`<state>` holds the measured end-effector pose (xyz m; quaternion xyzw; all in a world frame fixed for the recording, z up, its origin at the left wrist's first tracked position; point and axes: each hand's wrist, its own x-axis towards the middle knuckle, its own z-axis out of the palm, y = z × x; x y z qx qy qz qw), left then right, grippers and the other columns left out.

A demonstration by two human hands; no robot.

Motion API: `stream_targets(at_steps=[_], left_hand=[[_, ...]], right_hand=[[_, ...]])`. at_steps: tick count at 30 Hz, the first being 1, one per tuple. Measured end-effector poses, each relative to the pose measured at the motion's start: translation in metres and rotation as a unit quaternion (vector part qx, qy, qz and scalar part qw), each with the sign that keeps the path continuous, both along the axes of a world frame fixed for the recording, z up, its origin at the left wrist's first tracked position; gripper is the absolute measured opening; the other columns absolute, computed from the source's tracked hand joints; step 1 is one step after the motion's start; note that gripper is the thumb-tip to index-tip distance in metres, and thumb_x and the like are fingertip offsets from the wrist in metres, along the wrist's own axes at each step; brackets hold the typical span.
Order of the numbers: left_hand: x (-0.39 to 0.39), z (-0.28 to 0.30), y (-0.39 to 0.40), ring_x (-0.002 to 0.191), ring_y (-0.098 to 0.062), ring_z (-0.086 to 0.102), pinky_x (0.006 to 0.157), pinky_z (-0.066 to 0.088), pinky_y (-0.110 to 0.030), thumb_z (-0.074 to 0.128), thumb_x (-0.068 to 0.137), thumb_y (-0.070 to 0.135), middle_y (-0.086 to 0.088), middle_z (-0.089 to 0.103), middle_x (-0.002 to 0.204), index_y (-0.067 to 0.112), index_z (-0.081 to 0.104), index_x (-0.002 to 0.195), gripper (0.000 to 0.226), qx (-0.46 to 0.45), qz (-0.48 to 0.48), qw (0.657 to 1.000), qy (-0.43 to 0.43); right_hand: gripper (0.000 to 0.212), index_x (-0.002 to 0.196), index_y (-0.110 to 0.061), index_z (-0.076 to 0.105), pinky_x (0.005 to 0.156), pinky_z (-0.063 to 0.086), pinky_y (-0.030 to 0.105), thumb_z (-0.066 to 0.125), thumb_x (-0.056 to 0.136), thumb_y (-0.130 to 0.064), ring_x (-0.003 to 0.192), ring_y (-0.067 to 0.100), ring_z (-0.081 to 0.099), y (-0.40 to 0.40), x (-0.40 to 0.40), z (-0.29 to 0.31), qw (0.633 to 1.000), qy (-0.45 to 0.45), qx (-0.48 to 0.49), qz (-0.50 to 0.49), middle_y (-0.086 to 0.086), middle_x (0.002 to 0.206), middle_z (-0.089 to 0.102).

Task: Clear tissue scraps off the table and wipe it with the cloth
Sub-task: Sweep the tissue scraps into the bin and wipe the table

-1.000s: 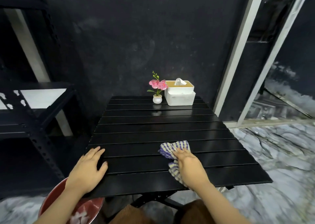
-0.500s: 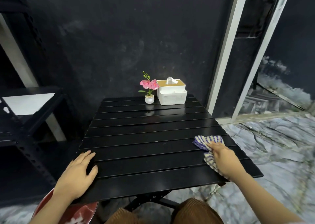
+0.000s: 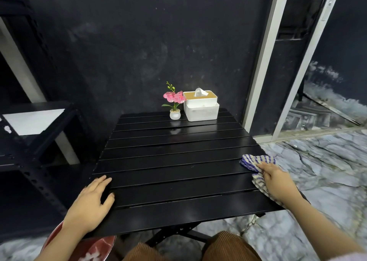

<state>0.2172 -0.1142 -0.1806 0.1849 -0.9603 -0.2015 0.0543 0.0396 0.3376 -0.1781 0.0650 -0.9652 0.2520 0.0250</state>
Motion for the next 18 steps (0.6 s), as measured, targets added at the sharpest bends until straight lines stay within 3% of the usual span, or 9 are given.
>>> stream_targets(at_steps=[8, 18], left_hand=[[0.0016, 0.0027, 0.0037, 0.145, -0.017, 0.018, 0.120, 0.015, -0.036, 0.048, 0.093, 0.033, 0.003, 0.026, 0.155, 0.022, 0.032, 0.143, 0.054, 0.004, 0.008, 1.000, 0.003], [0.0019, 0.0026, 0.0035, 0.145, -0.015, 0.018, 0.120, 0.015, -0.034, 0.047, 0.093, 0.035, 0.005, 0.025, 0.155, 0.023, 0.031, 0.144, 0.055, 0.003, 0.006, 1.000, 0.006]], right_hand=[[0.037, 0.124, -0.014, 0.055, 0.112, 0.029, 0.037, 0.036, 0.093, -0.007, 0.131, 0.029, 0.040, -0.0005, 0.0012, 0.0003, 1.000, -0.013, -0.014, -0.008, 0.013, 0.138, 0.049], [0.030, 0.115, -0.009, 0.061, 0.106, 0.034, 0.035, 0.045, 0.090, -0.004, 0.123, 0.028, 0.049, -0.0006, 0.0004, -0.0020, 0.998, 0.020, -0.049, -0.014, 0.012, 0.128, 0.057]])
